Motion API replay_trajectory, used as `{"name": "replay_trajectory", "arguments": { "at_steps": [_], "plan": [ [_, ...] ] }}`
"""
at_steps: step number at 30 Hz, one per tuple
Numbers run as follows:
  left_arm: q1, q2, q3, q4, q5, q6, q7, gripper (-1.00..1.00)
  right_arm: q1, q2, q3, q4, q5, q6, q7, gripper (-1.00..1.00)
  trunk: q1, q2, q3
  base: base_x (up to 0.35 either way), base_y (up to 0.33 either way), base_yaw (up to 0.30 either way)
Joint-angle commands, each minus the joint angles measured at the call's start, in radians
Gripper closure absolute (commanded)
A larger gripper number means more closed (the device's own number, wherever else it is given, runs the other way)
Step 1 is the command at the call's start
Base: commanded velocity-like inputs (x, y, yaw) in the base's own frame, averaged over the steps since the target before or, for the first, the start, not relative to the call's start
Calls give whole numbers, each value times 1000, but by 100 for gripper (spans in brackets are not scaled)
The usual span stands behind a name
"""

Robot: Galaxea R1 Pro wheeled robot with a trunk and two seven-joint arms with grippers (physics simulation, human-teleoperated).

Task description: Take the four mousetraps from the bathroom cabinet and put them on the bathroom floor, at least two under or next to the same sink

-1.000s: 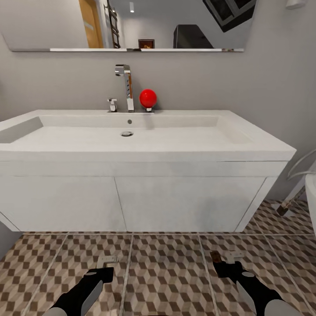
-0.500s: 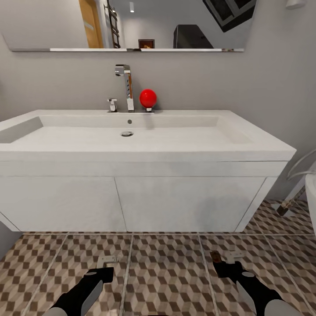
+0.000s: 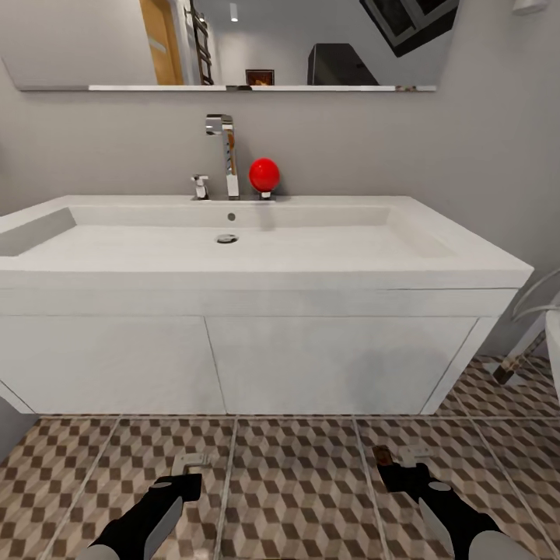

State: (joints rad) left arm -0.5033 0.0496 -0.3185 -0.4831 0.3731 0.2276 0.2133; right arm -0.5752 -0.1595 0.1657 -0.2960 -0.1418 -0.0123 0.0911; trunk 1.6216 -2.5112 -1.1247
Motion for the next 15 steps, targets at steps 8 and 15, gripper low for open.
{"name": "replay_trajectory", "arguments": {
  "at_steps": [8, 15],
  "plan": [
    [0, -1, -1, 0, -3, 1, 3, 100, 0, 0, 0, 0, -1, 0, 0, 100, 0, 0, 0, 15, 6, 0],
    [0, 0, -1, 0, -3, 1, 3, 100, 0, 0, 0, 0, -1, 0, 0, 100, 0, 0, 0, 123, 0, 0]
  ]
}}
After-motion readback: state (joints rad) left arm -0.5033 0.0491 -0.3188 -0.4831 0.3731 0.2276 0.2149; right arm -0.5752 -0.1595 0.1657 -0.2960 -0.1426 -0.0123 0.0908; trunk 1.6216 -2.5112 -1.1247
